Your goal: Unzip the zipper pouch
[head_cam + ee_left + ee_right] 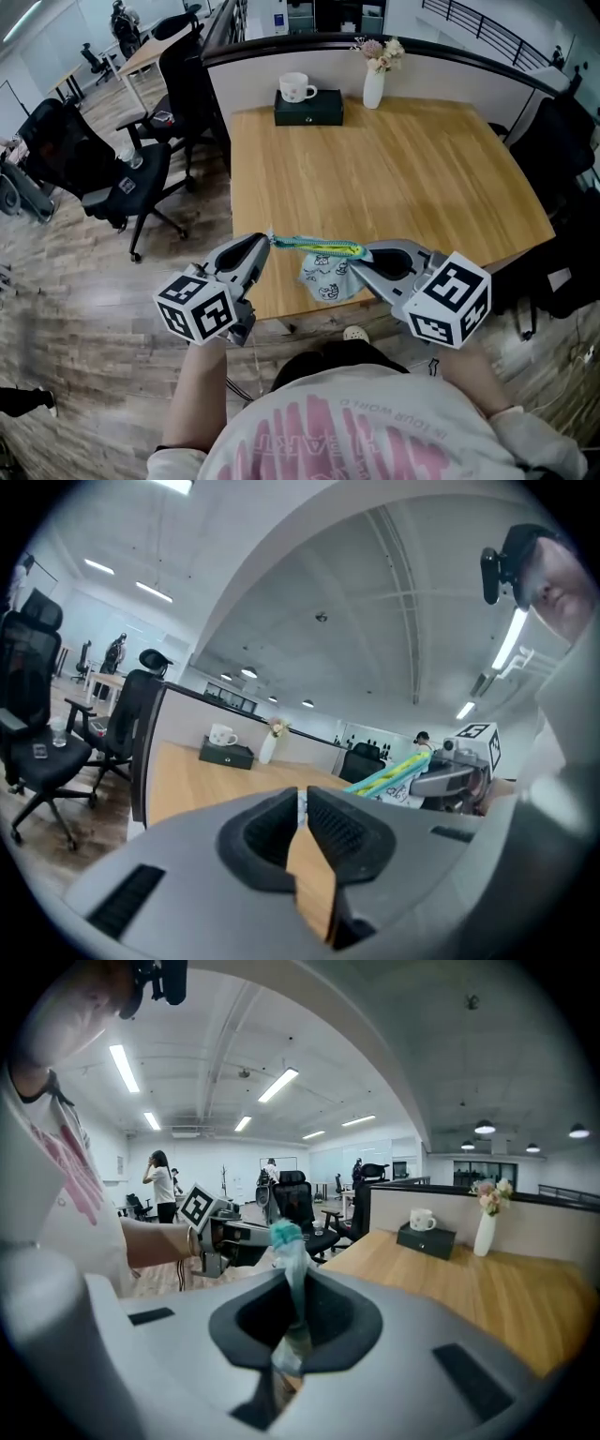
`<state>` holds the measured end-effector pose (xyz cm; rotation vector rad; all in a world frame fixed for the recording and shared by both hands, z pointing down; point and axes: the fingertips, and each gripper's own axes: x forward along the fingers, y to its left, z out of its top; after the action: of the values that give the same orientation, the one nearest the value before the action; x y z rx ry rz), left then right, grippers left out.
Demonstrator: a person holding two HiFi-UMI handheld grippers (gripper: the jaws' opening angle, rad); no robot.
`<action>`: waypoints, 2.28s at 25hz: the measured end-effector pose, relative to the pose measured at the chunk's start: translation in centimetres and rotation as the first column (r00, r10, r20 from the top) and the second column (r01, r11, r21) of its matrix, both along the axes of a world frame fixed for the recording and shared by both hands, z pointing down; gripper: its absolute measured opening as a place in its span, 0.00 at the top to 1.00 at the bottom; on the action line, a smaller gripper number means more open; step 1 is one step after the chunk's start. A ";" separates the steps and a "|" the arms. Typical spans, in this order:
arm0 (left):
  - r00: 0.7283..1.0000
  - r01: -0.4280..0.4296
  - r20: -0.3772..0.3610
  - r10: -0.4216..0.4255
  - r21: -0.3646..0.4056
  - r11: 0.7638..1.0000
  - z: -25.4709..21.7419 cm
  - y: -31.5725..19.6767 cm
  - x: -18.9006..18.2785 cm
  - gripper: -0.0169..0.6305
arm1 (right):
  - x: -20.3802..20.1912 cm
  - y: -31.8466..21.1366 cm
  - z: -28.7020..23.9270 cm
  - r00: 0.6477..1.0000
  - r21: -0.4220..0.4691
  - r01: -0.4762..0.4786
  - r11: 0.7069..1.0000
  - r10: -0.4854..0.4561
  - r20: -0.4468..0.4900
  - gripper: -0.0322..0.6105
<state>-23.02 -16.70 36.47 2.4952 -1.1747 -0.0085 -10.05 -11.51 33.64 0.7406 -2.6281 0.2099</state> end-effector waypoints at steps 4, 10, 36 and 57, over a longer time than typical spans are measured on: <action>1.000 0.022 0.003 -0.022 -0.042 0.999 1.4 0.2 -0.6 0.97 | 1.6 -0.7 0.5 0.996 -0.046 -0.079 0.996 0.081 0.048 0.94; 0.996 0.028 -0.081 -0.033 -0.065 0.998 1.3 1.1 0.8 0.97 | 5.4 -3.0 1.1 0.967 -0.099 -0.231 0.968 0.240 0.090 0.94; 0.884 0.451 -0.100 -0.457 -0.079 0.889 0.2 1.8 11.5 0.97 | 21.7 -10.0 0.9 0.899 -0.152 -0.374 0.915 0.398 0.181 0.94; 0.839 0.532 -0.062 -0.541 -0.118 0.839 2.5 2.8 17.4 0.97 | 26.3 -11.2 4.0 0.942 -0.189 -0.268 0.945 0.298 0.155 0.94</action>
<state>-5.66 -13.89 38.99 1.9778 -1.7493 -0.2109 16.24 -22.72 37.68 1.0869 -2.6181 0.5970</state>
